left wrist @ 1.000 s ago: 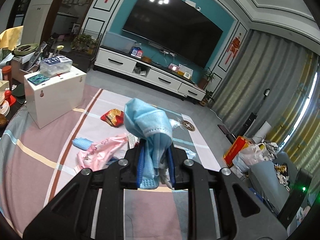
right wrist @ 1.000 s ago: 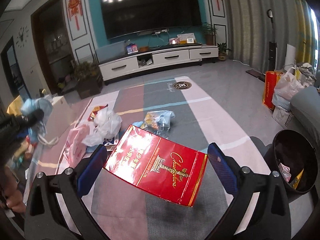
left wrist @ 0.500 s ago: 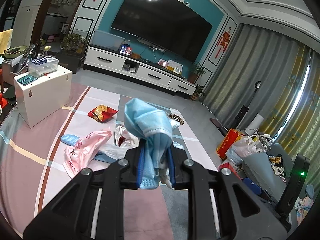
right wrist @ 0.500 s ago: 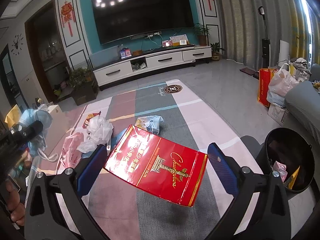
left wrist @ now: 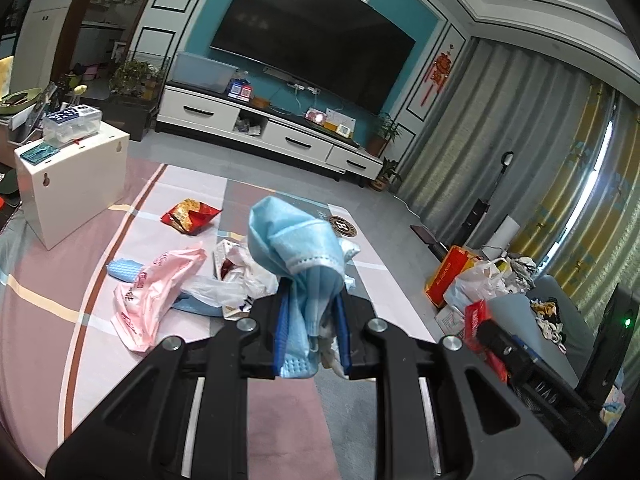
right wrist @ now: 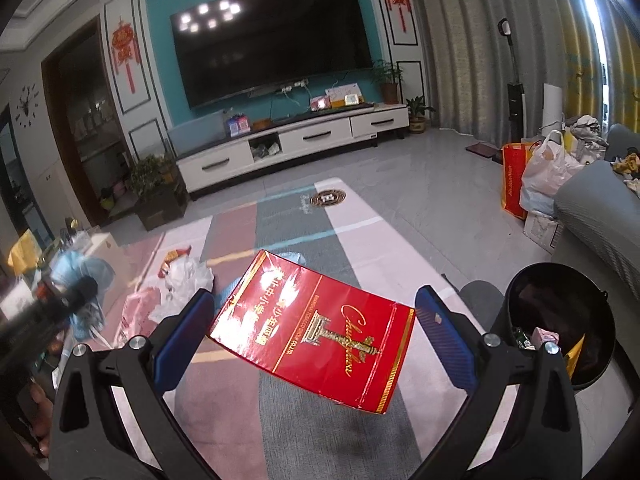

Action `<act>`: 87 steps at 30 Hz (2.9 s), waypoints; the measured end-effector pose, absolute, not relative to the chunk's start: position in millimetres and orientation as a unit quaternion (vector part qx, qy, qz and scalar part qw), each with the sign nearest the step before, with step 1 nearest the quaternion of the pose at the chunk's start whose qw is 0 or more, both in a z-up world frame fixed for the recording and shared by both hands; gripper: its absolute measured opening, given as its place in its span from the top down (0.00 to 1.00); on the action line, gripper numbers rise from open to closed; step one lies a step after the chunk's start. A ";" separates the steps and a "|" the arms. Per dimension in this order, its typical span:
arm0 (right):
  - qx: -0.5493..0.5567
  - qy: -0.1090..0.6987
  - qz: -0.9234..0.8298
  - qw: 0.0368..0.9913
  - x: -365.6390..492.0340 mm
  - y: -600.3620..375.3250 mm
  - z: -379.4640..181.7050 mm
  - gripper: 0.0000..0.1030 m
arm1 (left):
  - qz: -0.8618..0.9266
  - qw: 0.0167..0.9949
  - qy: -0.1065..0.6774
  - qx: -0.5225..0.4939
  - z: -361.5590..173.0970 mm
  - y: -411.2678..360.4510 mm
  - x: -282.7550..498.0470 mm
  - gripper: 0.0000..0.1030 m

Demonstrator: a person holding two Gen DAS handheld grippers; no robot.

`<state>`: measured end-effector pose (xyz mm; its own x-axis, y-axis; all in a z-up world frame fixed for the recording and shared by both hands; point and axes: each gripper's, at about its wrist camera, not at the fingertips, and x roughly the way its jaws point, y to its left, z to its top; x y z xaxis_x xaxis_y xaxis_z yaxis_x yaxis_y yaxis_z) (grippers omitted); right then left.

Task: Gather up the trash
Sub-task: 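Carry the face mask and red box in both grippers over the bin, then open both grippers to drop the mask and red box into the bin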

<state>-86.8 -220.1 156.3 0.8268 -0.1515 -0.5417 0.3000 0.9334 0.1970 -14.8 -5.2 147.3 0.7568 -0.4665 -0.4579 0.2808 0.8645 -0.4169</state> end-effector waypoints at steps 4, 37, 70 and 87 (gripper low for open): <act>0.135 0.249 -0.126 0.951 -97.9 -228.5 167.9 0.04 | -0.213 0.923 0.281 -0.156 149.5 -12.9 -21.3 0.80; 0.245 0.205 -0.308 0.896 -207.6 -404.8 157.9 0.04 | -0.363 0.854 0.364 -0.086 133.5 -250.4 -73.2 0.80; 0.359 0.237 -0.357 0.829 -238.4 -479.5 98.2 0.04 | -0.413 0.790 0.452 -0.017 72.0 -381.2 -70.7 0.80; 0.401 0.253 -0.339 0.813 -232.4 -492.9 77.8 0.04 | -0.425 0.773 0.472 -0.011 45.7 -411.9 -70.3 0.39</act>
<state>-232.4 -492.9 77.8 0.6418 -0.3487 -0.6830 0.7541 0.4488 0.4795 -70.3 -411.9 45.7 0.1942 -0.6667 -0.7196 0.6457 0.6391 -0.4178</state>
